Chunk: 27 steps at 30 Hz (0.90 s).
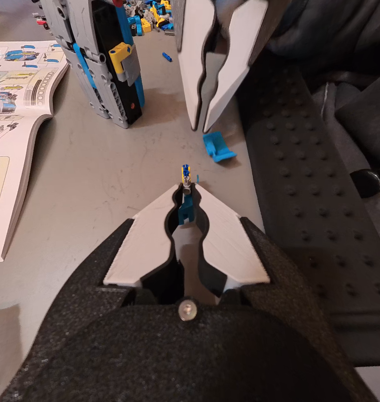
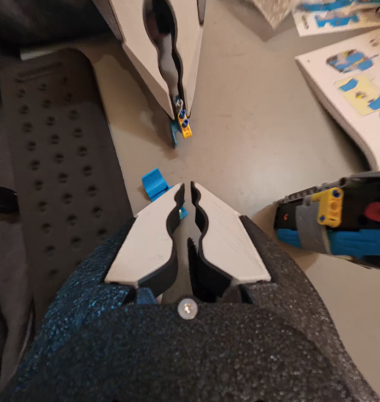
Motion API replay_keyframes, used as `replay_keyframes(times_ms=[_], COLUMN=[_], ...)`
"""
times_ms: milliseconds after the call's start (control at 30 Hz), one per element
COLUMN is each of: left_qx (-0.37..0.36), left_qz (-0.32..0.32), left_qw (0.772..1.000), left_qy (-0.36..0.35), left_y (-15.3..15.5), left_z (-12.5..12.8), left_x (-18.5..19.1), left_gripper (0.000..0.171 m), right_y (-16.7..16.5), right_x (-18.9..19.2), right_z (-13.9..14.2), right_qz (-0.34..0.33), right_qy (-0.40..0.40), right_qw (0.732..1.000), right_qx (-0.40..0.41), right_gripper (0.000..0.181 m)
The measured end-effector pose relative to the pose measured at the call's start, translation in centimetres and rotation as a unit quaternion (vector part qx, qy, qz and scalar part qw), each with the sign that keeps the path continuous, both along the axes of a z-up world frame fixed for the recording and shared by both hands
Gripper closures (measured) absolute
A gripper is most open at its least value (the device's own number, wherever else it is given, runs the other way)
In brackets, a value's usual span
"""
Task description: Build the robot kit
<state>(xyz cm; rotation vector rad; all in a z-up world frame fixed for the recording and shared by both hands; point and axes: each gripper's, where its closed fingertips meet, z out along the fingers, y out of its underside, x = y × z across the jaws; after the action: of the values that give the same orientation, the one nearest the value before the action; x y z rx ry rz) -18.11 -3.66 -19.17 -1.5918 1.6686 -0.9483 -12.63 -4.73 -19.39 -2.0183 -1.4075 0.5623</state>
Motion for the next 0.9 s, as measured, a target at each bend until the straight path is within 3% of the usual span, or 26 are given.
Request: replay_keyframes(times_ms=[100, 200, 267, 333, 600, 733, 900], left_qx=[-0.001, -0.001, 0.001, 0.001, 0.002, 0.0, 0.0], left_qz=[0.0, 0.0, 0.0, 0.0, -0.001, -0.003, -0.003], left_qw=[1.0, 1.0, 1.0, 1.0, 1.0, 1.0, 1.0], left_qy=[0.0, 0.001, 0.001, 0.002, 0.004, 0.005, 0.005], left_y=[0.0, 0.0, 0.0, 0.0, -0.1, -0.2, -0.1], left_z=[0.0, 0.0, 0.0, -0.1, -0.1, -0.2, -0.2], left_x=[0.0, 0.0, 0.0, 0.0, 0.0, 0.0, 0.0], left_gripper=[0.165, 0.165, 0.165, 0.165, 0.165, 0.165, 0.165], right_y=[-1.2, -3.2, -4.1, -4.2, -3.1, -2.5, -1.9], right_x=[0.2, 0.9, 0.9, 0.6, -0.1, 0.1, -0.1], right_z=[2.2, 1.2, 0.2, -0.3, -1.6, -2.5, -2.5], right_qz=[0.064, 0.129, 0.157, 0.16, 0.148, 0.159, 0.174], right_qy=[-0.007, -0.076, -0.099, -0.101, -0.07, -0.102, -0.128], right_qw=[0.998, 0.988, 0.98, 0.978, 0.986, 0.982, 0.976], right_qx=[0.02, 0.041, 0.07, 0.083, 0.009, 0.013, 0.034], right_gripper=[0.16, 0.149, 0.152, 0.157, 0.148, 0.141, 0.155])
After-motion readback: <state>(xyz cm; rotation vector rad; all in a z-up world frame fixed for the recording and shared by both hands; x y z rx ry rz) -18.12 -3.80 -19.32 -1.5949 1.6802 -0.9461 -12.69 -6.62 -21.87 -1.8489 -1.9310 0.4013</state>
